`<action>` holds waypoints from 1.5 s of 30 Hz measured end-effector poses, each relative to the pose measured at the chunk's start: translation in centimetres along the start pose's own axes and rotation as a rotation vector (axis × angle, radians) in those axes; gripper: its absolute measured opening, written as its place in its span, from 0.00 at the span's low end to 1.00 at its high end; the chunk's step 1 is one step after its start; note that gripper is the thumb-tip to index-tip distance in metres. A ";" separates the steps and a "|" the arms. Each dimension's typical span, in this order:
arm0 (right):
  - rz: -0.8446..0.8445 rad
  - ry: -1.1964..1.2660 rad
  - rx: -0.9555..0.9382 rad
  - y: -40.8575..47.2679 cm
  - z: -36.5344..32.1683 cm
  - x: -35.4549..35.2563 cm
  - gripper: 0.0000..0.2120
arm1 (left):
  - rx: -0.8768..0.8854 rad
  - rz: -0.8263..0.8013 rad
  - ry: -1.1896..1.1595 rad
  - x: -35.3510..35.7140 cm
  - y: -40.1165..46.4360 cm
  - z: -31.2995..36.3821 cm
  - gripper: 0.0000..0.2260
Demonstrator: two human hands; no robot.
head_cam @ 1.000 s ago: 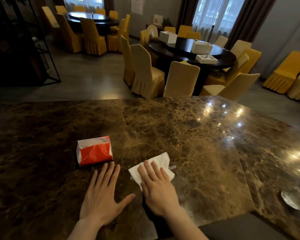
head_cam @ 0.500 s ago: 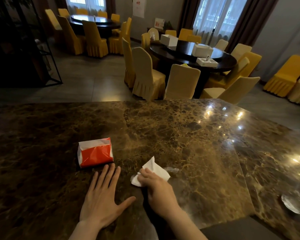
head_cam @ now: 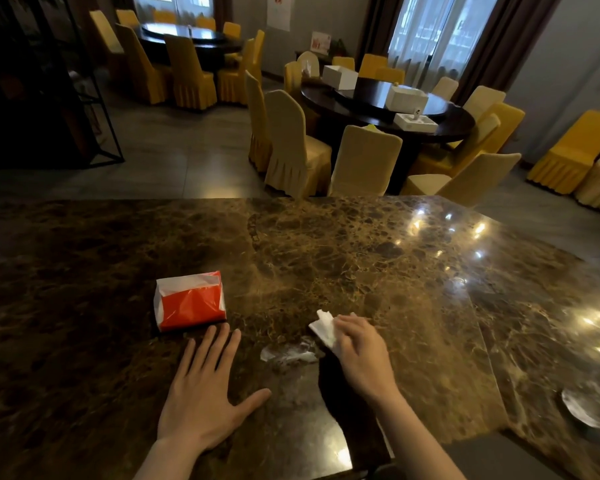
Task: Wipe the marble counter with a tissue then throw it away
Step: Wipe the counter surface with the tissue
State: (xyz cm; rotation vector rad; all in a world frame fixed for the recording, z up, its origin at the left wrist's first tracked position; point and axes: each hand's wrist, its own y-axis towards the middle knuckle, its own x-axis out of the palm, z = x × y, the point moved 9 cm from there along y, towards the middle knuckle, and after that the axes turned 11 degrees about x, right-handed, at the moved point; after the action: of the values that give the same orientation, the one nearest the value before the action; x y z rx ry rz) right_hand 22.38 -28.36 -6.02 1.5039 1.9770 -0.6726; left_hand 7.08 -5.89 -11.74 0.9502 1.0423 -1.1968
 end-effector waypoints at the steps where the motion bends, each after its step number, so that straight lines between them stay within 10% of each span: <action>1: -0.024 -0.141 -0.109 -0.8 -0.6 0.9 0.15 | 0.000 0.003 -0.001 0.0 0.0 0.0 0.51; 6: -0.026 -0.621 -0.340 -2.9 -1.6 4.0 0.20 | -0.010 0.005 -0.002 0.0 0.0 0.0 0.51; 14: 0.176 -0.495 0.066 0.1 1.2 -2.1 0.08 | -0.004 0.023 -0.014 0.0 0.0 -0.1 0.51; 20: -0.039 -0.455 -0.117 -1.9 -2.3 2.5 0.07 | -0.009 -0.005 0.002 0.1 0.1 0.0 0.51; 25: 0.152 -0.458 0.133 1.0 0.6 -1.9 0.07 | -0.014 -0.026 0.020 -0.1 0.0 0.1 0.52; 45: 0.011 -0.482 -0.038 -0.3 -0.7 0.4 0.09 | -0.011 -0.024 0.005 -0.1 0.2 0.2 0.52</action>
State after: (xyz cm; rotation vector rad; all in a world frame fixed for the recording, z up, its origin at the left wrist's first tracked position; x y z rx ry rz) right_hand 21.92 -27.66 -5.83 1.1904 1.6018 -0.8908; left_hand 7.27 -6.06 -11.56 0.9345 1.0662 -1.2077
